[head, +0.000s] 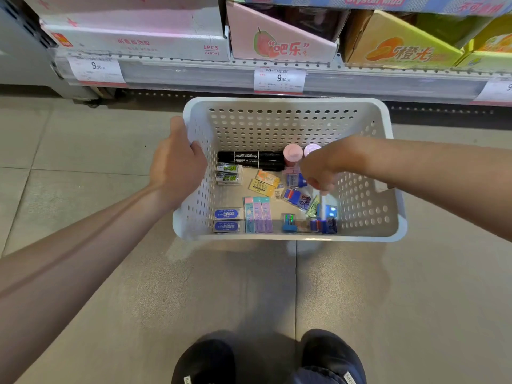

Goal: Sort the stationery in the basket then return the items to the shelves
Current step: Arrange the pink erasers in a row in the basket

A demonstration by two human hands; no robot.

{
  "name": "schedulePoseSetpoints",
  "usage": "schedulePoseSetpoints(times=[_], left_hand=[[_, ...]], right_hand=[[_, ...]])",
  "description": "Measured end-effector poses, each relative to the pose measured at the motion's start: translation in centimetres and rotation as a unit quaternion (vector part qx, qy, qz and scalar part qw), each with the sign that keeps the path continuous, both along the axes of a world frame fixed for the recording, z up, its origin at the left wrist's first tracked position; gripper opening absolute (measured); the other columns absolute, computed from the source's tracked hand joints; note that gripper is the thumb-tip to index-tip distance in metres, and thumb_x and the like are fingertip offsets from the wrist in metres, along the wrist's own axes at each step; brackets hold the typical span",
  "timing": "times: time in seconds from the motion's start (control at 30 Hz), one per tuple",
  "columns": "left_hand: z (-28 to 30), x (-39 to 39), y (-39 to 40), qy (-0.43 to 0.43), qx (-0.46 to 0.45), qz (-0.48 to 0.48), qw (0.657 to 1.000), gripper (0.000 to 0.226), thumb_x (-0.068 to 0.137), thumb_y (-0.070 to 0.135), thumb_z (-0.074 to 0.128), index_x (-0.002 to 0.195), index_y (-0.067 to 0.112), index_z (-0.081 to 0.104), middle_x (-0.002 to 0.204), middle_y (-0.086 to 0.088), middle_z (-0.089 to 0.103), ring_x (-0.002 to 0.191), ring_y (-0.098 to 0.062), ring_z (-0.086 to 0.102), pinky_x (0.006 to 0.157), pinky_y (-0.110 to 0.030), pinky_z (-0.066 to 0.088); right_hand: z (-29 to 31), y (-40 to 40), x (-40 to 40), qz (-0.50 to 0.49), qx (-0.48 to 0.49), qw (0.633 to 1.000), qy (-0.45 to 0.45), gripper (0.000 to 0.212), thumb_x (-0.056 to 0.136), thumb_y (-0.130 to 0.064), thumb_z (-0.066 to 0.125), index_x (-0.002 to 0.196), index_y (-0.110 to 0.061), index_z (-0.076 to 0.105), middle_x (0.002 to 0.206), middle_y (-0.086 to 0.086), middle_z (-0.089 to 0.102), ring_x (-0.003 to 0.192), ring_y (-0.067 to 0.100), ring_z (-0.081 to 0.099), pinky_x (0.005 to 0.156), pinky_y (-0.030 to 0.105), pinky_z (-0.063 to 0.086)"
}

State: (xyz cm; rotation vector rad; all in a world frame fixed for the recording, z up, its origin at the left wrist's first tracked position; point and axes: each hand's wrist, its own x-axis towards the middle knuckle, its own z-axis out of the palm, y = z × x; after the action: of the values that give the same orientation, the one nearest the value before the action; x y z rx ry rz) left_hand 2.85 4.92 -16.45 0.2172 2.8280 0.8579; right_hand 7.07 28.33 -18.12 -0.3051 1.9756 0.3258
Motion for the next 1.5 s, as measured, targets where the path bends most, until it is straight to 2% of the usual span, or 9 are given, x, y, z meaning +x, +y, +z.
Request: schedulePoseSetpoints(times=[0.13,0.23,0.47,0.63,0.7,0.8,0.93,1.17,1.5], left_hand=[[0.1,0.1,0.1,0.000,-0.006,0.001,1.000,0.021,0.099,0.009,0.038,0.117,-0.001,0.037,0.063,-0.004,0.043,0.053,-0.021,0.045,0.050,-0.033,0.038],[0.2,0.2,0.2,0.001,-0.006,-0.002,1.000,0.022,0.099,0.010,0.037,0.117,-0.001,0.036,0.063,-0.005,0.043,0.053,-0.022,0.045,0.052,-0.037,0.041],[0.0,0.0,-0.1,0.002,0.007,-0.008,1.000,0.022,0.098,0.009,0.038,0.118,-0.001,0.036,0.063,-0.004,0.044,0.052,-0.021,0.046,0.048,-0.032,0.038],[-0.1,0.1,0.0,0.006,0.008,-0.012,1.000,0.024,0.099,0.009,0.038,0.120,-0.002,0.035,0.061,-0.004,0.042,0.050,-0.020,0.044,0.047,-0.032,0.036],[-0.1,0.1,0.0,0.006,0.008,-0.012,1.000,0.023,0.099,0.009,0.038,0.120,-0.001,0.035,0.060,-0.003,0.041,0.049,-0.019,0.043,0.046,-0.031,0.034],[-0.2,0.1,-0.1,0.009,0.012,-0.015,1.000,0.024,0.099,0.009,0.038,0.120,-0.002,0.035,0.060,-0.003,0.041,0.050,-0.020,0.043,0.047,-0.034,0.037],[-0.1,0.1,-0.3,0.004,0.023,-0.019,1.000,0.023,0.098,0.009,0.037,0.119,-0.001,0.034,0.060,-0.004,0.040,0.050,-0.022,0.044,0.049,-0.038,0.041],[-0.2,0.0,-0.3,0.002,0.035,-0.023,0.999,0.021,0.098,0.008,0.037,0.117,0.000,0.034,0.061,-0.004,0.042,0.049,-0.022,0.046,0.047,-0.040,0.044],[0.0,0.2,-0.3,0.002,0.032,-0.023,0.999,0.023,0.098,0.007,0.037,0.119,-0.003,0.033,0.061,-0.004,0.040,0.051,-0.022,0.044,0.049,-0.040,0.042]], right_hand=[[-0.6,0.2,-0.7,-0.183,-0.161,0.970,-0.012,0.025,0.095,-0.023,0.052,0.081,-0.006,0.061,0.068,0.003,0.053,0.064,0.016,0.049,0.062,0.022,0.041],[-1.2,0.1,-0.5,-0.250,-0.231,0.940,-0.009,0.036,0.096,-0.028,0.051,0.064,-0.012,0.051,0.060,0.000,0.048,0.056,0.014,0.042,0.064,0.025,0.040],[-2.7,-1.0,0.0,-0.318,-0.314,0.894,0.004,0.009,0.091,-0.017,0.060,0.090,-0.009,0.064,0.073,0.001,0.059,0.065,0.008,0.056,0.063,0.017,0.049],[-4.0,-2.8,0.2,-0.364,-0.375,0.851,0.054,0.012,0.087,-0.007,0.064,0.078,-0.013,0.058,0.073,0.002,0.060,0.062,0.009,0.057,0.062,0.019,0.051],[-4.7,-3.6,0.1,-0.356,-0.373,0.854,0.065,0.001,0.087,-0.005,0.064,0.088,-0.005,0.063,0.073,0.001,0.060,0.062,0.009,0.057,0.063,0.015,0.049],[-5.3,-4.9,0.2,-0.301,-0.349,0.882,0.101,0.016,0.086,-0.005,0.062,0.101,0.002,0.066,0.080,0.005,0.063,0.070,0.015,0.058,0.056,0.003,0.040],[-6.3,-5.7,0.8,-0.256,-0.321,0.899,0.152,0.019,0.087,-0.005,0.061,0.105,-0.001,0.065,0.108,0.012,0.066,0.098,0.024,0.061,0.082,0.025,0.045],[-6.9,-6.2,1.8,-0.197,-0.304,0.905,0.225,0.021,0.088,-0.009,0.059,0.108,-0.006,0.063,0.112,0.011,0.061,0.105,0.025,0.058,0.086,0.029,0.044],[-6.1,-6.6,2.8,-0.024,-0.218,0.939,0.266,0.027,0.092,-0.009,0.051,0.119,-0.009,0.057,0.131,0.012,0.047,0.097,0.030,0.062,0.059,0.029,0.042]])
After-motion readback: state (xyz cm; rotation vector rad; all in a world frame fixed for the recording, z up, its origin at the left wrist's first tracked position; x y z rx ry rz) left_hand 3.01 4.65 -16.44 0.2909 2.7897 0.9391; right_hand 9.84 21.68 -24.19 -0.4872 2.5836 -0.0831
